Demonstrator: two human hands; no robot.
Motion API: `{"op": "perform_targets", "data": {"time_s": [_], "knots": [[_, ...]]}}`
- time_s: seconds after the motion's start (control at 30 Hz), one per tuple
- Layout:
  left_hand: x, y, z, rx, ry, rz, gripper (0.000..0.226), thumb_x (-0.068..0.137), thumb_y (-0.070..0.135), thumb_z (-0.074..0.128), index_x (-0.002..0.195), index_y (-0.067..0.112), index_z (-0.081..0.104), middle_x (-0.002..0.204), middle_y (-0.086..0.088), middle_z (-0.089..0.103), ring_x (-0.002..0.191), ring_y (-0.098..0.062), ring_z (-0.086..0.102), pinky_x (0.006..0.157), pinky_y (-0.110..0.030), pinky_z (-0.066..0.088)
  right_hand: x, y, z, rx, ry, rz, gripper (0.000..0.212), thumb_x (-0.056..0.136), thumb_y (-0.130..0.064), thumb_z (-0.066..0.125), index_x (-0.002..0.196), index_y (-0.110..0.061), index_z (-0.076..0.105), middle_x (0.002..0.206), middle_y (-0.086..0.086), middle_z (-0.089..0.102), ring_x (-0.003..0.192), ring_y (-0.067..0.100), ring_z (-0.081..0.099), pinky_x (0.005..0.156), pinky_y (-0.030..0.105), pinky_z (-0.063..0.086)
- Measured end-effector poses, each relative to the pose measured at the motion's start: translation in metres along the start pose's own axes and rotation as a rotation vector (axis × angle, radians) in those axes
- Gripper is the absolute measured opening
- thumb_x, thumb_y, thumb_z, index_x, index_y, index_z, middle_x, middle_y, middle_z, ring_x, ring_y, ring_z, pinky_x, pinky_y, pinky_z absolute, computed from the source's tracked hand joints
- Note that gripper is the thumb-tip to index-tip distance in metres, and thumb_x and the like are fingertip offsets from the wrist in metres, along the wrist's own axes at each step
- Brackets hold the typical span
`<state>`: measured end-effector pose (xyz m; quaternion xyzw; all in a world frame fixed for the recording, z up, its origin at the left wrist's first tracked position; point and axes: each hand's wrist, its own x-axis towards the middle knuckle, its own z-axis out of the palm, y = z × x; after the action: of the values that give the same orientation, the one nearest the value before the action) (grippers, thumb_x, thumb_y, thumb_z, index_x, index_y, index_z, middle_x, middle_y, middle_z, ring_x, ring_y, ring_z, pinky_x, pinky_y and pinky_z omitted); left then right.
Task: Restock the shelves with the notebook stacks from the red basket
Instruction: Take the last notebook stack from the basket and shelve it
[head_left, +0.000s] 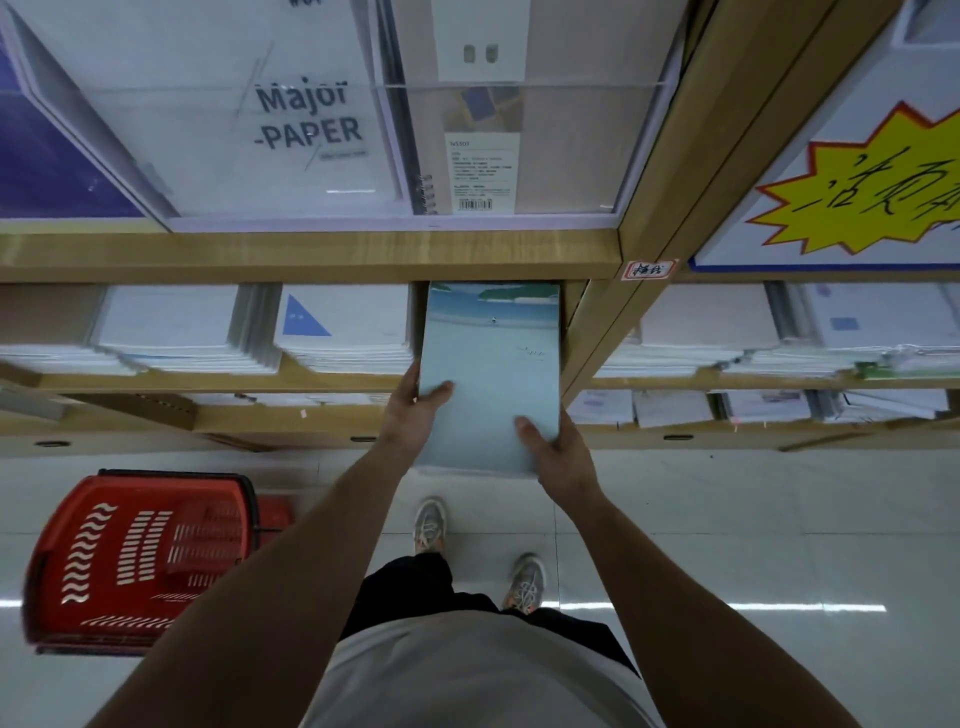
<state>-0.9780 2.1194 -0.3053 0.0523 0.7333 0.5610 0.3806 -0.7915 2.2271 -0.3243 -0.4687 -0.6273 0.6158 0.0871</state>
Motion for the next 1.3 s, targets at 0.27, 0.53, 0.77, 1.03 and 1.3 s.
{"op": "perform_targets", "data": {"time_s": [0.27,0.53,0.77,1.03,1.3], "knots": [[-0.028,-0.02,0.001,0.094,0.071,0.045,0.043,0.081,0.023,0.083,0.12,0.013,0.07,0.108,-0.001,0.076,0.097,-0.015,0.072,0.084,-0.03,0.058,-0.001,-0.015,0.008,-0.003,0.11,-0.071,0.041,0.095,-0.041,0.067,0.133,-0.027,0.057,0.108,-0.021,0.067,0.099,-0.004,0.065,0.079,0.014,0.055],[0.003,0.006,0.015,0.112,0.093,0.017,0.051,0.077,0.038,0.084,0.121,0.018,0.067,0.107,0.002,0.075,0.099,-0.017,0.071,0.09,-0.032,0.057,0.032,-0.039,0.006,0.007,0.222,0.007,0.05,0.087,-0.051,0.072,0.127,-0.021,0.065,0.107,-0.012,0.07,0.102,0.011,0.067,0.09,0.029,0.053],[-0.019,-0.009,0.02,-0.005,0.098,-0.049,0.026,0.092,0.033,0.072,0.113,0.019,0.066,0.103,-0.002,0.072,0.094,-0.023,0.068,0.084,-0.032,0.052,0.016,-0.023,0.003,-0.066,0.191,-0.04,0.05,0.091,-0.051,0.068,0.128,-0.018,0.064,0.11,-0.009,0.071,0.102,0.01,0.066,0.076,0.017,0.05],[0.017,0.02,0.023,0.048,0.211,0.026,0.038,0.088,0.038,0.076,0.117,0.013,0.069,0.103,0.0,0.073,0.102,-0.023,0.071,0.094,-0.034,0.055,0.038,-0.055,0.03,-0.009,0.337,-0.038,0.064,0.089,-0.06,0.064,0.135,-0.016,0.059,0.124,0.0,0.069,0.114,0.021,0.064,0.098,0.037,0.052],[0.021,0.012,0.021,0.09,0.256,0.016,0.059,0.077,0.054,0.078,0.117,0.012,0.067,0.11,-0.001,0.074,0.106,-0.023,0.069,0.102,-0.039,0.052,0.039,-0.048,0.034,-0.055,0.309,-0.041,0.07,0.091,-0.06,0.059,0.146,-0.017,0.048,0.136,0.001,0.064,0.125,0.024,0.059,0.106,0.041,0.048]]}}
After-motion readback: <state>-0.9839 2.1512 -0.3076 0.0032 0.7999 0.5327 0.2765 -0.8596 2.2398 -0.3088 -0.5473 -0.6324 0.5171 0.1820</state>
